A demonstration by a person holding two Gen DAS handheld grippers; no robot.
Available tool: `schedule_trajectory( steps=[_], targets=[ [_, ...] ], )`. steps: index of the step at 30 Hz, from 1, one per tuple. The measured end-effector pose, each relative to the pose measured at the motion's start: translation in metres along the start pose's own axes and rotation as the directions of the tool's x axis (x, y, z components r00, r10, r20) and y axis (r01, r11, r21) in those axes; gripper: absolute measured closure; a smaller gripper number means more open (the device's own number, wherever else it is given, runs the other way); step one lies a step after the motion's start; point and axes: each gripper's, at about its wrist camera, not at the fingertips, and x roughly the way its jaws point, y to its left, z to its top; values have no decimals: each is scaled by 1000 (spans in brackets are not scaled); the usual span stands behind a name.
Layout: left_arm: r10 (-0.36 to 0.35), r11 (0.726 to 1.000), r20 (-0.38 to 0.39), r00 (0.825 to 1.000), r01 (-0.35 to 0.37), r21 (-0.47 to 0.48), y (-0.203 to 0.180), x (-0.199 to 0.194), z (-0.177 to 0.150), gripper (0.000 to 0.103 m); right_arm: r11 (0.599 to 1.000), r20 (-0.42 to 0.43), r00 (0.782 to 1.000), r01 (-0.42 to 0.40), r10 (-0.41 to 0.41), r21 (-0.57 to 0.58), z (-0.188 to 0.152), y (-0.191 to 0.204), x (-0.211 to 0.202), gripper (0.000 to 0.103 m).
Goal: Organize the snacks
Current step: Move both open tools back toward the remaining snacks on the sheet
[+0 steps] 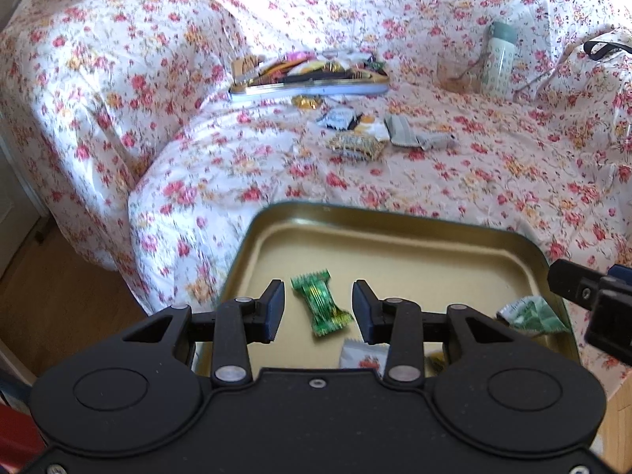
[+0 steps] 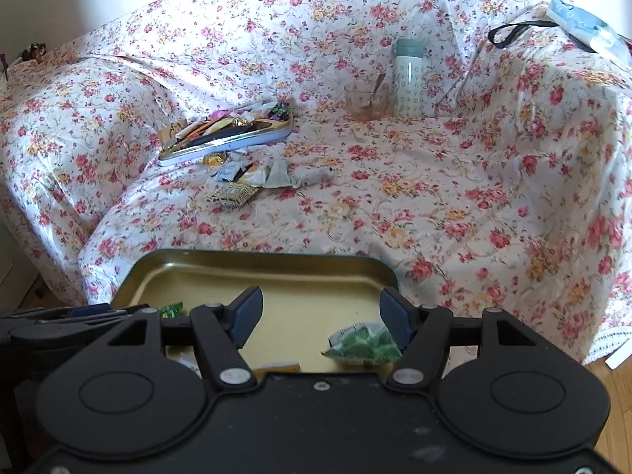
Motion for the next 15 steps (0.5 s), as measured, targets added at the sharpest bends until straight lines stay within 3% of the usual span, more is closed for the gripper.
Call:
schedule_trajectory(
  steps=[7, 15],
  targets=[
    [15, 1000, 24, 1000, -15, 20, 7, 6, 23, 55, 1000, 56, 998, 22, -21, -4, 17, 2, 7, 34],
    [-21, 1000, 22, 1000, 21, 17, 15, 22, 46, 54, 999, -15, 999, -38, 37, -22, 30, 6, 30, 34]
  ],
)
